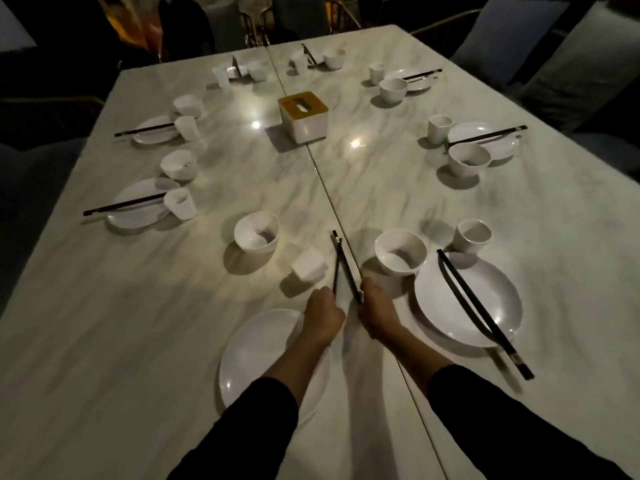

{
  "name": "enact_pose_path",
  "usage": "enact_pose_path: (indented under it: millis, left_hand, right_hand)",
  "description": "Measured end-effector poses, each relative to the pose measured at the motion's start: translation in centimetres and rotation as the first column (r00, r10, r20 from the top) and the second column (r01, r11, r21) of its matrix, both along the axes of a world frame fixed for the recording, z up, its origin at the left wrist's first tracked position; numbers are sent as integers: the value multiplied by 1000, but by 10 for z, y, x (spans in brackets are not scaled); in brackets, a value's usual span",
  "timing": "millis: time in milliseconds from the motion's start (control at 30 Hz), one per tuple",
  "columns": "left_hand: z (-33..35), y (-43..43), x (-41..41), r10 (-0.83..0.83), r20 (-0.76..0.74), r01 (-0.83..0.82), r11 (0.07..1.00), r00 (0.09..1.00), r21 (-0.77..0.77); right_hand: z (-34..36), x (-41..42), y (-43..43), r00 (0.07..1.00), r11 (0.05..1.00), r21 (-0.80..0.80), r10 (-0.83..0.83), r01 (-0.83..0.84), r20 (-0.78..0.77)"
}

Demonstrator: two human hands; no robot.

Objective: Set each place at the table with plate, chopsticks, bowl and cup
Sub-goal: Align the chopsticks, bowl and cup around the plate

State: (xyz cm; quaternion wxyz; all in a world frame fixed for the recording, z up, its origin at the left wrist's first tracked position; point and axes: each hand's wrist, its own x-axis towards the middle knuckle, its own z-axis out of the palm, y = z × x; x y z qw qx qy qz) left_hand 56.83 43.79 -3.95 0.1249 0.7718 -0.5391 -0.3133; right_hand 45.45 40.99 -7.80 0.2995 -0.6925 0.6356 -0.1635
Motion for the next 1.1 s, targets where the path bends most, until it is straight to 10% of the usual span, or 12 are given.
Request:
enact_pose_path:
  millis: [533,1100]
  left_hand:
    - [-22,-44,5,17,41,-18,1000,999,8]
    - [26,-48,29,297,-587,-252,954,753,159]
  right_hand:
    - [15,39,-101,996,973,227,-30,48,-81]
    - [118,42,-114,878,885,465,-213,-11,428]
